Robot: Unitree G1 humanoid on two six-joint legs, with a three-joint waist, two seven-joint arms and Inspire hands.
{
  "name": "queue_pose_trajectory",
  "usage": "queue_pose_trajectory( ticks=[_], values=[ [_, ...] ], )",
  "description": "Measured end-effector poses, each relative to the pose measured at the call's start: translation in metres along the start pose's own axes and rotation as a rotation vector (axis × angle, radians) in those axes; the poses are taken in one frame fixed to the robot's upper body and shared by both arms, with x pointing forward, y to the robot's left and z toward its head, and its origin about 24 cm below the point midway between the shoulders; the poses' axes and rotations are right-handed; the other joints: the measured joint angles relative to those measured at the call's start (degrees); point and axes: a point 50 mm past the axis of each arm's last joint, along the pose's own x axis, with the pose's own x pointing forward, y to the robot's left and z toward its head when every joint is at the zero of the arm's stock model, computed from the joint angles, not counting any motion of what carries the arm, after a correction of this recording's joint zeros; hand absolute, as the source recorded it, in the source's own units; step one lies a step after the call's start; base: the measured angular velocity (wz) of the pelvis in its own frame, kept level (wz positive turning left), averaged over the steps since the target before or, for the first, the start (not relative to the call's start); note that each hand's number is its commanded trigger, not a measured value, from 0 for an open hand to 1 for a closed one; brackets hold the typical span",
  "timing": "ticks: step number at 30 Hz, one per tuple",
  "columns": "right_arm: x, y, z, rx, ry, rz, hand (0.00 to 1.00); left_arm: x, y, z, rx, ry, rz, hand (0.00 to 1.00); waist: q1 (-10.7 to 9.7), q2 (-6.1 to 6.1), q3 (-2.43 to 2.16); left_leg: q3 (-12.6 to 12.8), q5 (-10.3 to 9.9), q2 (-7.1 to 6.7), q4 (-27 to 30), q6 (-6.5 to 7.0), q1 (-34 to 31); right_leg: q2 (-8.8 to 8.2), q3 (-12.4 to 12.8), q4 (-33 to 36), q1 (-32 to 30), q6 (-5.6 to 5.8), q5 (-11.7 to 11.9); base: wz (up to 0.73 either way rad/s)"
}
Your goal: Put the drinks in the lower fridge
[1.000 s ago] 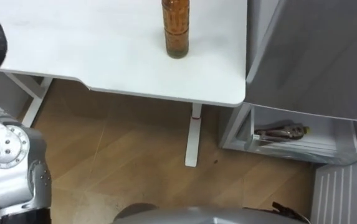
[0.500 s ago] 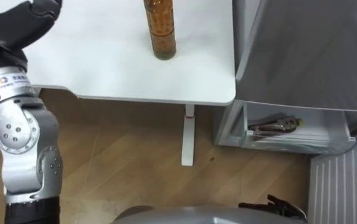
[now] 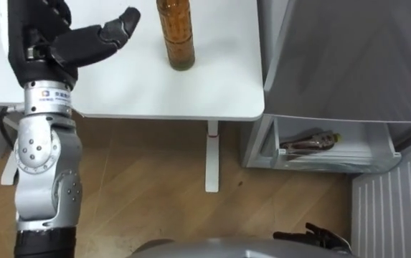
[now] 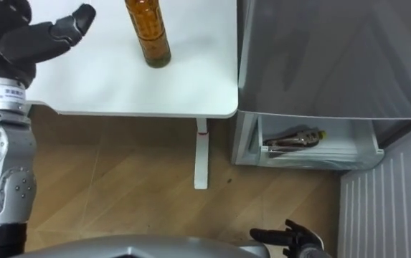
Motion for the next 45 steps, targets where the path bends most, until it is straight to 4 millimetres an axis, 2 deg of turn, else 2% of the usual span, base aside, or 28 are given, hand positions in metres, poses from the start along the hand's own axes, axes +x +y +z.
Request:
queue_pose_trajectory(
  ticks=[6,16,23,34,39,45],
  values=[
    [0.000,0.000,-0.001,0.002,0.015,0.005,0.00,0.006,-0.004,0.003,-0.003,-0.012,-0.034,0.00,-0.5,-0.01,0.01,0.9,0.0,0.15,-0.3,0.00,0.5,0.04,1.0,0.0,0.2,0.00,0.0,-0.08],
    [0.000,0.000,0.000,0.002,0.015,0.004,0.00,0.005,-0.002,-0.008,-0.001,0.052,-0.035,0.00,-0.9,0.03,0.01,2.5,0.0,0.46,-1.1,-0.02,1.5,0.16,2.8,0.1,0.0,-0.02,0.0,-0.08],
    [0.001,0.001,0.001,0.005,0.027,0.005,0.00,0.003,0.002,-0.022,0.001,0.123,-0.019,0.00,-1.5,0.14,0.02,2.6,-0.1,0.61,-1.1,-0.10,1.5,0.29,2.8,0.0,0.0,-0.08,0.0,-0.01],
    [0.001,0.000,0.001,0.004,0.026,0.001,0.00,0.010,0.001,-0.024,-0.004,0.135,-0.021,0.00,-1.7,0.27,-0.07,2.8,-0.1,0.67,-1.2,-0.11,1.5,0.33,3.0,0.0,-0.6,-0.10,0.1,-0.01],
    [0.001,0.000,0.002,0.003,0.023,0.002,0.00,0.017,-0.003,-0.040,-0.012,0.193,-0.021,0.00,-2.1,0.21,-0.02,3.0,-0.1,0.72,-1.2,-0.11,1.5,0.35,3.2,0.1,-0.6,-0.15,0.1,-0.01],
    [0.001,0.002,0.005,0.000,0.007,0.009,0.00,0.018,-0.004,-0.047,-0.012,0.220,-0.014,0.00,-2.8,0.10,0.16,3.6,-0.1,0.78,-1.3,-0.11,1.8,0.36,4.1,0.1,-0.6,-0.16,0.1,-0.06]
  ],
)
